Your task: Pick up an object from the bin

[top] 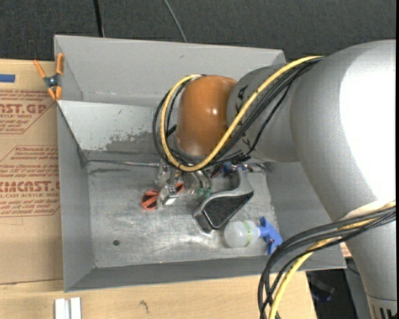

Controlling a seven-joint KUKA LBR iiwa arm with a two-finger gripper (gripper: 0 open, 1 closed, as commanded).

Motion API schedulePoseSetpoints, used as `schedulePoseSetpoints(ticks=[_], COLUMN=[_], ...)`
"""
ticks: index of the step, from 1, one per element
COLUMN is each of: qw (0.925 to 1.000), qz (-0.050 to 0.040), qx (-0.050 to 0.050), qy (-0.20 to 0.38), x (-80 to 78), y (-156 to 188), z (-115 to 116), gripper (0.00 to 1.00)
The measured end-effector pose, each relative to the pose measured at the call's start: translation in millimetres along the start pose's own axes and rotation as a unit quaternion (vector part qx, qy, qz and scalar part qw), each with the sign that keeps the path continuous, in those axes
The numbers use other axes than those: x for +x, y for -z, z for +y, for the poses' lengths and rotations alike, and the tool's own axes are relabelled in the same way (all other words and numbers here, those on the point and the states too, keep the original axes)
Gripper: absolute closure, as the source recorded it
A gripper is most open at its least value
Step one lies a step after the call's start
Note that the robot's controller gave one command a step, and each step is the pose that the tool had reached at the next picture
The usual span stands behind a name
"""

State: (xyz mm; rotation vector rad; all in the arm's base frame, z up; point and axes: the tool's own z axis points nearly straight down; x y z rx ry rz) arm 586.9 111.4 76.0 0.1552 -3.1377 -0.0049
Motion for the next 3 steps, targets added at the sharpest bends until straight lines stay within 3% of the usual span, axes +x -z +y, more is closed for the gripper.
schedulePoseSetpoints(ticks=[2,3], qw=[0.9935,0.9967], qz=[-0.0029,-0.0058], qx=[0.001,0.001], qy=[0.114,0.081], x=[-4.2,9.7], y=[11,196], z=[0,-14], gripper=[1.00,1.00])
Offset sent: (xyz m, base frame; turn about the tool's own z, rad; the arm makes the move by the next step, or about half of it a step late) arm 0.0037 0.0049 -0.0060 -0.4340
